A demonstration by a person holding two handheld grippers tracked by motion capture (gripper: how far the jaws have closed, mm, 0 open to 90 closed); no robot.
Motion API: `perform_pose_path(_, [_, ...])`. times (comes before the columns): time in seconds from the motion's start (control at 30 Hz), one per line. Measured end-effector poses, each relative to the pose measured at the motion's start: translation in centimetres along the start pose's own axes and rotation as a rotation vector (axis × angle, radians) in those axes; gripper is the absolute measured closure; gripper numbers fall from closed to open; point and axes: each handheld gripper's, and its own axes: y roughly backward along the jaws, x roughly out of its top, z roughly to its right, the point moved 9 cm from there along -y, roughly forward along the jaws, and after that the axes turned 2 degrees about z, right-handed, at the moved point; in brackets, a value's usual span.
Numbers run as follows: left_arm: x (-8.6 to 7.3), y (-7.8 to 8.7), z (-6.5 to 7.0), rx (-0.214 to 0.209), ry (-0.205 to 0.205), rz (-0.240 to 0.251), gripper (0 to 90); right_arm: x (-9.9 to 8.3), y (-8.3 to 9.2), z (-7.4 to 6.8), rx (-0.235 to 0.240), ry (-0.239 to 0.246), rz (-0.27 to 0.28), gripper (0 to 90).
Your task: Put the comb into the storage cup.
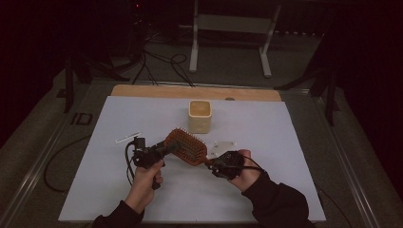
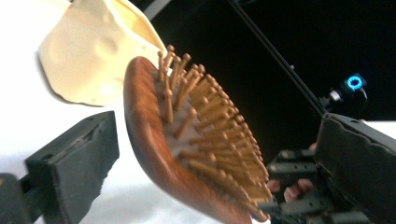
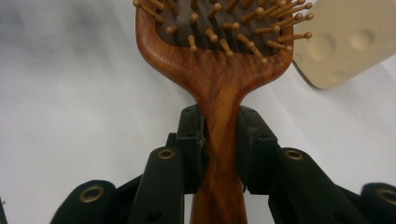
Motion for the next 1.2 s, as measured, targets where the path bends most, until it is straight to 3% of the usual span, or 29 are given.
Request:
perform_pose_path(0.2, [0.3,-0.4,-0.4,0.047,0.043,0.029,7.3,0.1,0.0,-0.2,0.004,0.004,0.001,73.1])
perform_pose_path(0.37, [0.1,-0.8,-0.8,0.074,0.083,0.023,17.4,0.2,-0.2,-0.2,0.002,0.007,0.005,73.1])
perform_pose_path(0.57, [-0.3,-1.2,-0.8,0.079,0.112,0.019,30.3,0.3,-0.2,-0.3,0.004,0.012,0.005,73.0])
perform_pose_path(0.67, [-0.3,-1.2,-0.8,0.071,0.128,0.025,32.7,0.2,-0.2,-0.2,0.003,0.015,0.005,73.1])
perform_pose_path(0.93, [0.0,-1.3,-0.5,0.055,0.135,0.033,42.0,0.1,0.0,-0.1,-0.007,0.012,0.013,73.1])
perform_pose_path(1.2, [0.2,-1.5,0.4,0.066,0.107,0.040,51.3,-0.4,-0.4,0.0,0.003,0.004,0.001,73.1])
